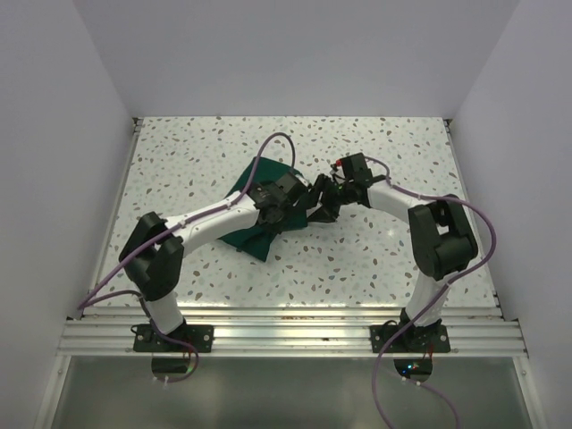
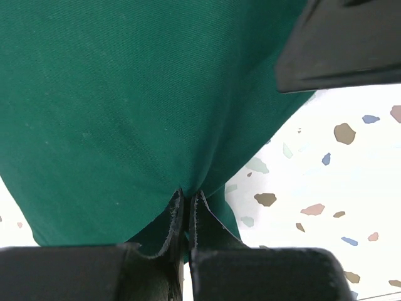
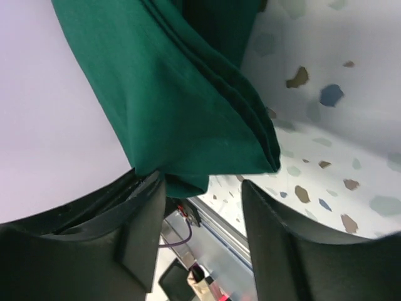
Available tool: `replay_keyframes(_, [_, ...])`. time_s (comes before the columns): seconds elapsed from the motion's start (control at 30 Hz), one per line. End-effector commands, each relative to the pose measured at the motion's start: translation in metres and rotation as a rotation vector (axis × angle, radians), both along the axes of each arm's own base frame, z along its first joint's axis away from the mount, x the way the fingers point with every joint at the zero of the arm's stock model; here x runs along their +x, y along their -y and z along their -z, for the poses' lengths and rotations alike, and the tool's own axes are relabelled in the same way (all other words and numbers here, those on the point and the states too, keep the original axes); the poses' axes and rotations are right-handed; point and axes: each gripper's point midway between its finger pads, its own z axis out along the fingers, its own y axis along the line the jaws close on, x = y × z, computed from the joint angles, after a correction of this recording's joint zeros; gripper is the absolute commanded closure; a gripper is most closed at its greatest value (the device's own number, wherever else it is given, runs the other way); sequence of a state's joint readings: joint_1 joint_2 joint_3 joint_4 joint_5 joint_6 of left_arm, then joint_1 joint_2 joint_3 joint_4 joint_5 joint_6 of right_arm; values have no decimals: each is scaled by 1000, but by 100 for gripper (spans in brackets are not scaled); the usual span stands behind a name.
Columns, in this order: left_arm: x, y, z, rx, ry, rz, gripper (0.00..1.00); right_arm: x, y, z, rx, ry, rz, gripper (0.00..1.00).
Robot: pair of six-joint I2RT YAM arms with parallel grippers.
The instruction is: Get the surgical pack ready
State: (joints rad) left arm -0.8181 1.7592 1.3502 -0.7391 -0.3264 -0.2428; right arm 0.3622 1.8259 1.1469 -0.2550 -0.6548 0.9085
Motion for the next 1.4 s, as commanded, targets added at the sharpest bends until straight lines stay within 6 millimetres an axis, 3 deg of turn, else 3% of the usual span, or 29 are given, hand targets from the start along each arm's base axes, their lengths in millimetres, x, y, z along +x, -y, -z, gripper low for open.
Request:
replay_keyframes(0.0, [9, 2, -27, -50, 56, -15, 100, 16, -20, -21, 73, 43, 0, 47])
replay_keyframes(0.17, [10, 2, -28, -55, 59, -17, 100, 16, -36, -25, 101, 41, 5, 68])
replay_keyframes(0.43, [10, 8, -39, -96, 75, -1, 100, 14, -60, -15, 123, 21, -16, 79])
replay_keyframes(0.7, [17, 25, -57, -159, 96, 34, 100, 21, -91, 4, 155, 50, 19, 90])
replay_keyframes(0.83, [21, 31, -62, -173, 96, 49, 100, 32, -100, 3, 197, 85, 62, 94])
replay_keyframes(1.07, [22, 37, -61, -180, 81, 54, 100, 32, -87, 19, 68, 72, 116, 100])
replay_keyframes(1.37, [21, 28, -52, -151, 72, 48, 100, 3, -65, 8, -25, 108, 23, 98])
